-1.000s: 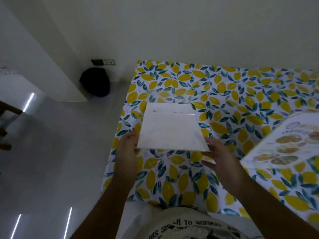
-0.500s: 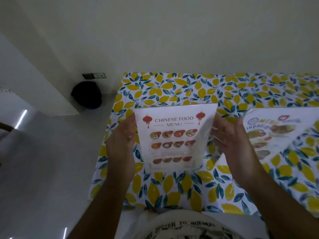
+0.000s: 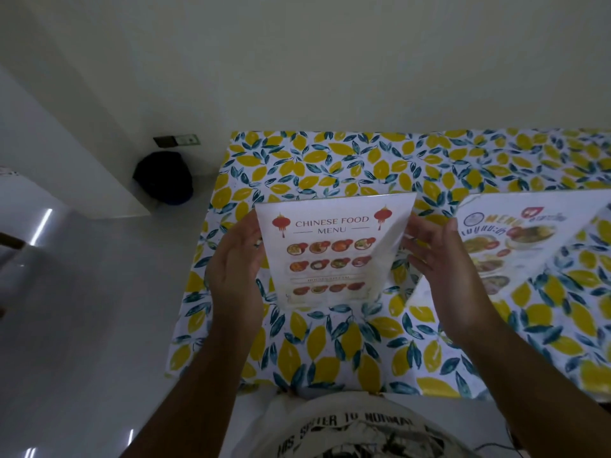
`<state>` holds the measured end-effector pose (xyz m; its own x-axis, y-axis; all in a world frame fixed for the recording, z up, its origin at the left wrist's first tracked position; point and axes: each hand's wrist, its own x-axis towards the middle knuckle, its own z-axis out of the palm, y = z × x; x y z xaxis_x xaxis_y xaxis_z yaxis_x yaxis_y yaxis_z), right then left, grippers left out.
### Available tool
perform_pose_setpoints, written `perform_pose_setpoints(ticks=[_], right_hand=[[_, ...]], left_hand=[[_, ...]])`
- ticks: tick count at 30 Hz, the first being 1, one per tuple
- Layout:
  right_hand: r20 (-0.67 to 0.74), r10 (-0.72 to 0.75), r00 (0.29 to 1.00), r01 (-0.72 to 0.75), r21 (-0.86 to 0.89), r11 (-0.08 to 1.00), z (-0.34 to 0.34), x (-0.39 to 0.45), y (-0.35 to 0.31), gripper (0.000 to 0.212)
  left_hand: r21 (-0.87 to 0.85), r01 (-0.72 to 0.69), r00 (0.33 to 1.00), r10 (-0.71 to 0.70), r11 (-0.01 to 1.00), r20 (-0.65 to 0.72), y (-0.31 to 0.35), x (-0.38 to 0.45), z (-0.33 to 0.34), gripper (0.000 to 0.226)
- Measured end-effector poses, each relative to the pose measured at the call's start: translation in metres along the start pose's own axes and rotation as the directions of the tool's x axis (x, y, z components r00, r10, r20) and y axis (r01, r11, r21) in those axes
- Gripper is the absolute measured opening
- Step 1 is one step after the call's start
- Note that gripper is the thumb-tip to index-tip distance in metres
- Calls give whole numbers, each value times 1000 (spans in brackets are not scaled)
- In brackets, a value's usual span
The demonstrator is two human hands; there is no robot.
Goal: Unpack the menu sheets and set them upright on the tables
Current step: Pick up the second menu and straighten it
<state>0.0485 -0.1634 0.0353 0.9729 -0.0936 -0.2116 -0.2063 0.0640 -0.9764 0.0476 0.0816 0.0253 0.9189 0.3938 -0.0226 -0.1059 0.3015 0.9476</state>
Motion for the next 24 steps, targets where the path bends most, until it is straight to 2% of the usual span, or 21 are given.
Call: perform_pose_setpoints(ticks=[4,6,11,16,21,24], right_hand=[[10,-23,1000,23,2,1000,4,7,6,76],[7,-36,999,36,30,999,5,10,11,68],[6,-43,999,43,66,997,3,13,25,64],[41,-13,999,9,79,997,-2,11,51,79],[59,18,998,-22,62,998,-5,9,70,93],[71,-19,997,17,28,999,-6,7,77,102]], left_hand=[[15,-8,997,7,1000,74,-1,4,2,33],[25,4,997,-6,1000,79,-3,5,2,31],[102,71,995,-77,992,56,-14,0,-6,30],[161,178,983,-181,971,2,-34,-11,-14,36],[190,218,976,-217,957,-30,-43,-24,-10,41],[200,235,972,-226,951,-69,-49,-27,-11,37]])
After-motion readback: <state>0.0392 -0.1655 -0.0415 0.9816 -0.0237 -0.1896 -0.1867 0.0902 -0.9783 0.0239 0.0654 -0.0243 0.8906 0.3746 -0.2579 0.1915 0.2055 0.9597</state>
